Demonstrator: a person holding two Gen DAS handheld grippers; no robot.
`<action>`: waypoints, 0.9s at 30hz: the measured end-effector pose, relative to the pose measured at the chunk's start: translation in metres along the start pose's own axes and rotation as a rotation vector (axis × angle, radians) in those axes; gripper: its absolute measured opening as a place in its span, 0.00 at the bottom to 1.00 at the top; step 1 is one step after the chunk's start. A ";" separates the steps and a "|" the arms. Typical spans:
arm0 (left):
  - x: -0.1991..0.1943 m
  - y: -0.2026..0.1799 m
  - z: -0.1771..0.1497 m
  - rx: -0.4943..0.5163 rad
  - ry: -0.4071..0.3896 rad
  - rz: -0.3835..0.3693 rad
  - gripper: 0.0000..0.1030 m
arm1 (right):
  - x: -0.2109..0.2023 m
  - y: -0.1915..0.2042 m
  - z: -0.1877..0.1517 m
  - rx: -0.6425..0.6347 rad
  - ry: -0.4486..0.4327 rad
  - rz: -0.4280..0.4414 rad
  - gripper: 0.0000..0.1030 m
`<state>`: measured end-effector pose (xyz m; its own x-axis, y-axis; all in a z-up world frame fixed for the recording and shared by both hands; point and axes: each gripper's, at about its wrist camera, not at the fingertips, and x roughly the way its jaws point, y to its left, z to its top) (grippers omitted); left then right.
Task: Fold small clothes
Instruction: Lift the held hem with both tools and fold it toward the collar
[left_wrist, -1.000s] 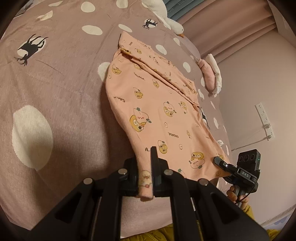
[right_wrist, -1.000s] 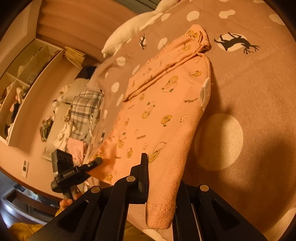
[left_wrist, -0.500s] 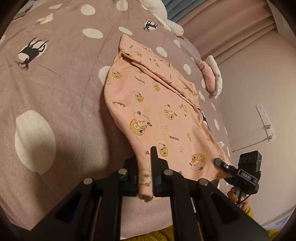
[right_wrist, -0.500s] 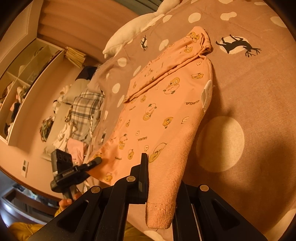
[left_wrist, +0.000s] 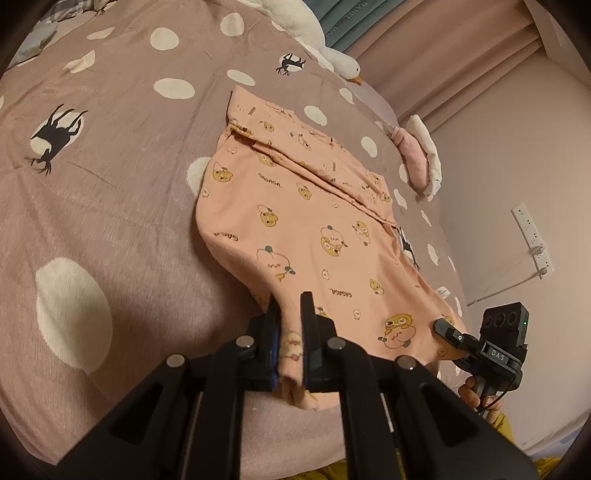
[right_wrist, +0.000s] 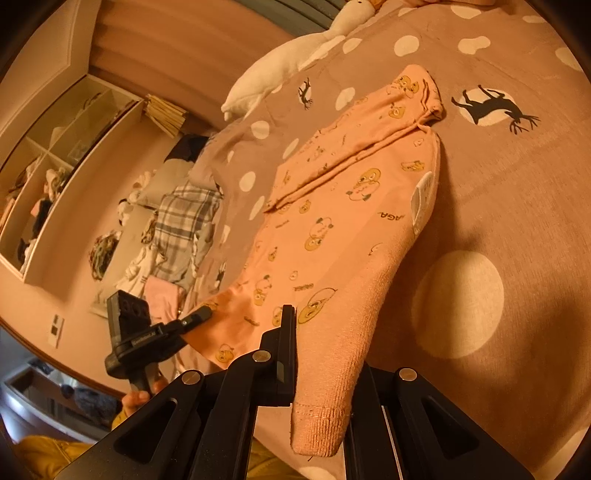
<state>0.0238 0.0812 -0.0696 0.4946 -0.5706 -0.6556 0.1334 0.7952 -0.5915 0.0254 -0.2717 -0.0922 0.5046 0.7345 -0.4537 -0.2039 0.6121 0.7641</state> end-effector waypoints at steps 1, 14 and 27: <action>-0.001 -0.001 0.001 0.005 -0.004 -0.002 0.06 | 0.000 0.000 0.001 0.000 -0.003 0.004 0.06; 0.000 -0.021 0.030 0.066 -0.045 -0.017 0.06 | 0.000 0.012 0.023 -0.044 -0.050 0.063 0.06; 0.005 -0.035 0.063 0.100 -0.079 -0.035 0.05 | -0.001 0.019 0.056 -0.074 -0.121 0.091 0.06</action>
<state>0.0760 0.0633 -0.0224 0.5535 -0.5840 -0.5938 0.2351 0.7935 -0.5612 0.0678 -0.2770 -0.0515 0.5773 0.7503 -0.3222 -0.3126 0.5676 0.7616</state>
